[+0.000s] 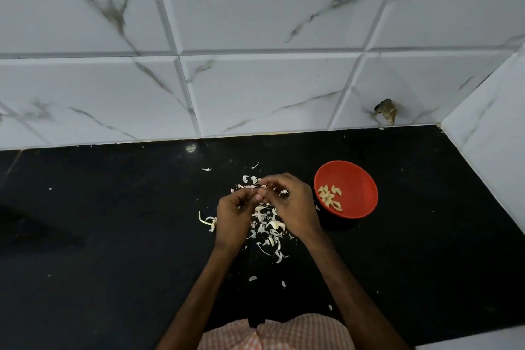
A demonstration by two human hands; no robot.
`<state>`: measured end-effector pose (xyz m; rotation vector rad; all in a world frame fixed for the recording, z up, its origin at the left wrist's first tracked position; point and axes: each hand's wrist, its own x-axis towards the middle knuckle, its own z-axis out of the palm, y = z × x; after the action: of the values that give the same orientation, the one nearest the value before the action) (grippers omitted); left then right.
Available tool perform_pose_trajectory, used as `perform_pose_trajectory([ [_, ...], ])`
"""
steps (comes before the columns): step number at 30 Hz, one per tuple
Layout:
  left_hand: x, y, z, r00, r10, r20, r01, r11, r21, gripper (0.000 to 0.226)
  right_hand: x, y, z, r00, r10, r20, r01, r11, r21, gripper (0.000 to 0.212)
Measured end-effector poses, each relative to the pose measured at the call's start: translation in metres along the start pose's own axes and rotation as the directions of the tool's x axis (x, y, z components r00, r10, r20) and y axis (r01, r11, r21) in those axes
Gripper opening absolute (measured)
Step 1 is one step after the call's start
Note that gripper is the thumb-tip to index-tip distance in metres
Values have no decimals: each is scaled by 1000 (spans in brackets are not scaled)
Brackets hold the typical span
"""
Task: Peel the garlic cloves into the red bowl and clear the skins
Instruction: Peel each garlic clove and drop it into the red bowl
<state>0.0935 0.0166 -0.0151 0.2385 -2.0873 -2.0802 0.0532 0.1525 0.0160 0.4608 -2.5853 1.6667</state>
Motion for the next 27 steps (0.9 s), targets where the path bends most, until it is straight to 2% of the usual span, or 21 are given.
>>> perform_pose_trajectory([
  [2,1,0,-3,999,21,29,-25,984,176,11,1,1,0,999,39,7,-39,999,6,9],
  [4,0,-1,-5,994,16,104,-54,924,377,14,1,0,1,996,91,4,-92,995,32,6],
  [6,-2,2,-2,986,8,166,-90,867,490,13,1,-2,1,986,167,-12,-165,982,87,8],
  [8,-4,6,3,987,32,155,-99,887,451,21,1,-4,2,955,294,41,-295,925,240,16],
  [10,-5,9,8,995,56,84,-81,939,335,28,-1,-8,5,904,400,150,-424,793,437,24],
  [12,-6,12,14,997,72,1,-70,969,237,31,-2,-12,8,882,439,172,-458,713,531,25],
  [14,-7,17,20,996,56,-70,-45,988,148,33,-4,-16,12,899,422,118,-414,728,546,22],
  [16,-8,23,26,993,-21,-113,17,999,-36,36,-5,-18,16,945,325,26,-298,830,472,20],
  [18,-7,30,27,971,-219,-99,183,941,-283,39,-5,-19,19,985,168,-31,-154,951,269,19],
  [20,-6,32,22,930,-366,-44,328,875,-355,35,-3,-19,21,999,7,-52,-1,994,109,16],
  [23,-5,36,12,937,-350,16,338,891,-302,33,0,-20,19,987,-160,28,163,978,-130,15],
  [25,-4,39,8,960,-275,46,275,908,-316,38,0,-17,19,957,-270,103,289,884,-368,17],
  [27,-2,38,4,976,-209,53,215,934,-286,39,-2,-18,19,950,-286,127,311,825,-472,21],
])
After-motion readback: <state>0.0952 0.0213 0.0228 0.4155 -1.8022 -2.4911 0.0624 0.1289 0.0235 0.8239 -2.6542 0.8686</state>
